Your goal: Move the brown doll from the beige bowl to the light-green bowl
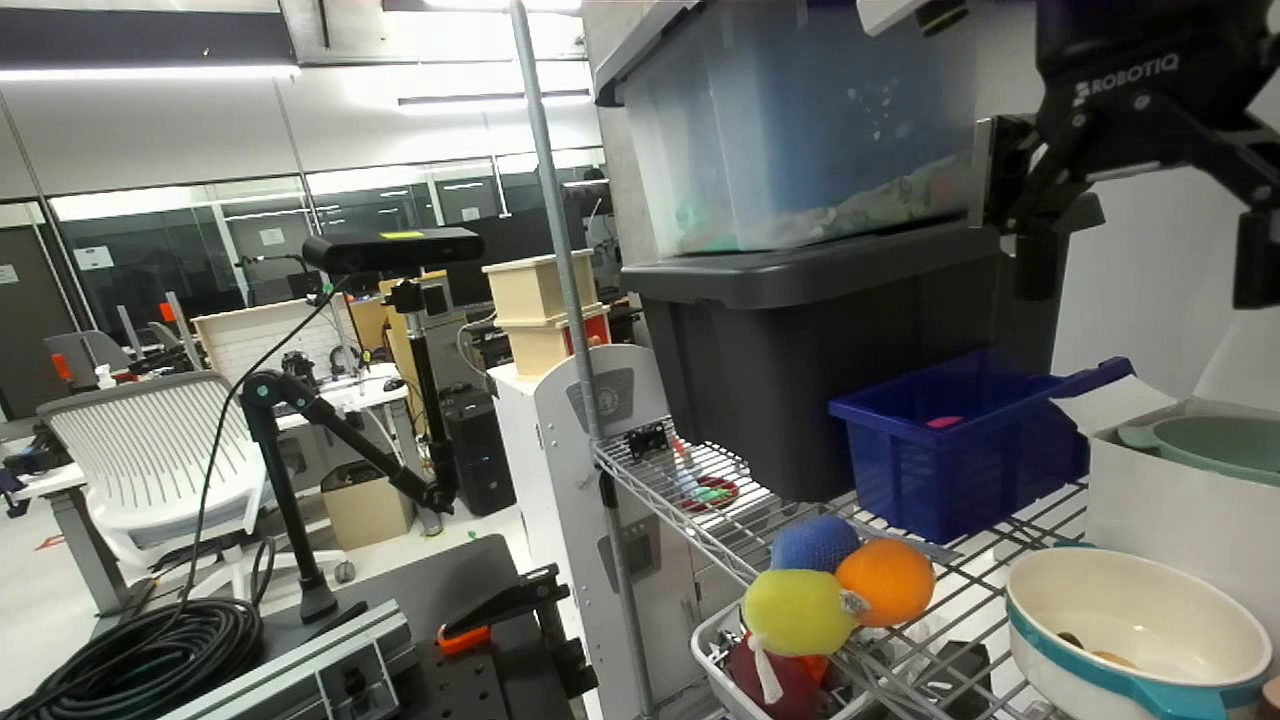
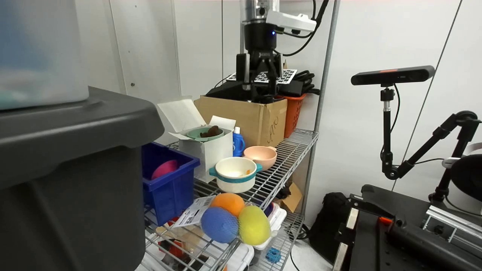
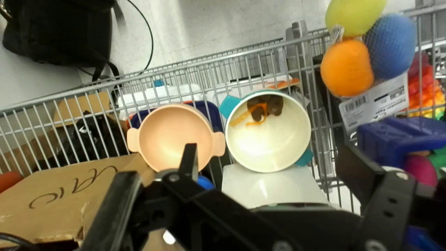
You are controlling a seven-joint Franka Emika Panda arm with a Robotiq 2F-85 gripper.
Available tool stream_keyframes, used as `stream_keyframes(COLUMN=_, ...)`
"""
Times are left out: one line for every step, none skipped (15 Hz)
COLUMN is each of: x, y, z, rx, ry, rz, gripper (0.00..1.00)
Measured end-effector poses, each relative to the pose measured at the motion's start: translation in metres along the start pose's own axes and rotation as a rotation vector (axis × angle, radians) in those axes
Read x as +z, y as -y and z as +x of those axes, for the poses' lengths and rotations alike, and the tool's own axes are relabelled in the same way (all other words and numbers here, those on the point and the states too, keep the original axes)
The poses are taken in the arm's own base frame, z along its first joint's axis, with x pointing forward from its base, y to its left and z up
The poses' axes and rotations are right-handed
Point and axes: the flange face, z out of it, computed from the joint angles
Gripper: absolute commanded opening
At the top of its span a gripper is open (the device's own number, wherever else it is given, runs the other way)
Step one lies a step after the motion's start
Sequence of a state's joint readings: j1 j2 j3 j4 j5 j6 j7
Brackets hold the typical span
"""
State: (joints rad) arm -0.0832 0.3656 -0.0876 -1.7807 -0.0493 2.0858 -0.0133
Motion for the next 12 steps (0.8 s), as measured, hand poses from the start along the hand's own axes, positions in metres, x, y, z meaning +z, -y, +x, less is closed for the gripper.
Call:
stream_keyframes(x=0.001, y=0.000, z=-0.008, rx=-0.009, ry=0.022, rz=0.002, gripper=1.00)
stream_keyframes(x=0.003, y=0.000, z=-0.015, rx=-0.019, ry=0.041, rz=0.004, gripper=1.00)
stream_keyframes(x=0.005, y=0.000, z=-0.022, rx=-0.029, ry=0.055, rz=0.006, gripper=1.00)
stream_keyframes(x=0.008, y=0.000, z=-0.028, rx=-0.039, ry=0.068, rz=0.008, gripper=1.00)
stream_keyframes(x=0.011, y=0.002, z=-0.035, rx=-0.049, ry=0.079, rz=0.010, gripper=1.00)
stream_keyframes(x=0.014, y=0.004, z=-0.041, rx=-0.058, ry=0.091, rz=0.012, gripper=1.00)
stream_keyframes(x=0.018, y=0.006, z=-0.046, rx=-0.067, ry=0.103, rz=0.014, gripper=1.00)
stream_keyframes(x=0.023, y=0.010, z=-0.052, rx=-0.075, ry=0.115, rz=0.015, gripper=1.00)
stream_keyframes(x=0.026, y=0.014, z=-0.057, rx=-0.083, ry=0.127, rz=0.016, gripper=1.00)
stream_keyframes(x=0.030, y=0.019, z=-0.062, rx=-0.091, ry=0.136, rz=0.017, gripper=1.00)
stream_keyframes(x=0.033, y=0.023, z=-0.066, rx=-0.100, ry=0.143, rz=0.017, gripper=1.00)
stream_keyframes(x=0.035, y=0.028, z=-0.069, rx=-0.107, ry=0.147, rz=0.018, gripper=1.00)
